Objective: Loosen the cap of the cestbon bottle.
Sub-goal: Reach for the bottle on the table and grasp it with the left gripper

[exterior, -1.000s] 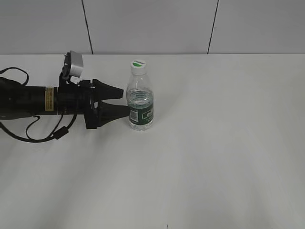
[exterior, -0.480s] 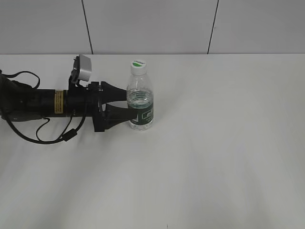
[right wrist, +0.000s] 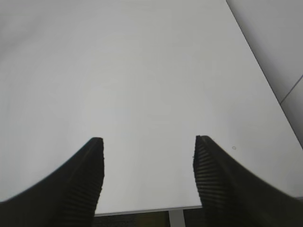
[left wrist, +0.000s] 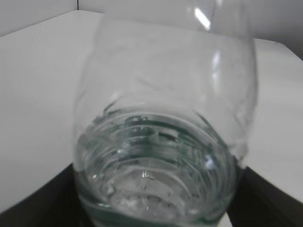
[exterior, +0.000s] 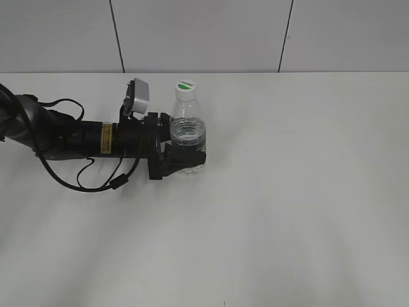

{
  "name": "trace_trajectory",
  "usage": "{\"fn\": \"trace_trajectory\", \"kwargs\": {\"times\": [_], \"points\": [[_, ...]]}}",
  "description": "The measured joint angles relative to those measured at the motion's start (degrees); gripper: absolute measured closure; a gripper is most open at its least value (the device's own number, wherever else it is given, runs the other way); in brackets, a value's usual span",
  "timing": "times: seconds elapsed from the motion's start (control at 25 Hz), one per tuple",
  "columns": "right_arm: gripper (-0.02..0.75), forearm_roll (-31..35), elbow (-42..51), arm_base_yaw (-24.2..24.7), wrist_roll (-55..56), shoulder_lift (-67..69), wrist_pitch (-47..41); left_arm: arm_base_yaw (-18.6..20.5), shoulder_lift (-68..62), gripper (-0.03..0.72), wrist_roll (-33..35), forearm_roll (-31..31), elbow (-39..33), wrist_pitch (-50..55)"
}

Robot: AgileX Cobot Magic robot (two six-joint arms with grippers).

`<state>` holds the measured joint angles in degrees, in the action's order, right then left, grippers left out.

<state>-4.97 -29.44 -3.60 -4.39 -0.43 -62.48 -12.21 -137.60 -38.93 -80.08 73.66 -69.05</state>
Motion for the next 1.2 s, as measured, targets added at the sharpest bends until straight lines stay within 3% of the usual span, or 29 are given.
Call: {"fn": "trace_trajectory", "kwargs": {"times": [0.68, 0.88, 1.2], "points": [[0.279, 0.0, 0.0, 0.0, 0.0, 0.0, 0.0, -0.7, -0.8, 0.178, -0.2, -0.8, 1.5, 0.0], [0.279, -0.8, 0.0, 0.0, 0.0, 0.0, 0.0, -0.7, -0.8, 0.27, -0.1, -1.5, 1.5, 0.1], [0.279, -0.7, -0.3, 0.0, 1.2, 0.0, 0.2, -0.7, -0.8, 0.274, -0.1, -2.4, 1.6, -0.2]]}}
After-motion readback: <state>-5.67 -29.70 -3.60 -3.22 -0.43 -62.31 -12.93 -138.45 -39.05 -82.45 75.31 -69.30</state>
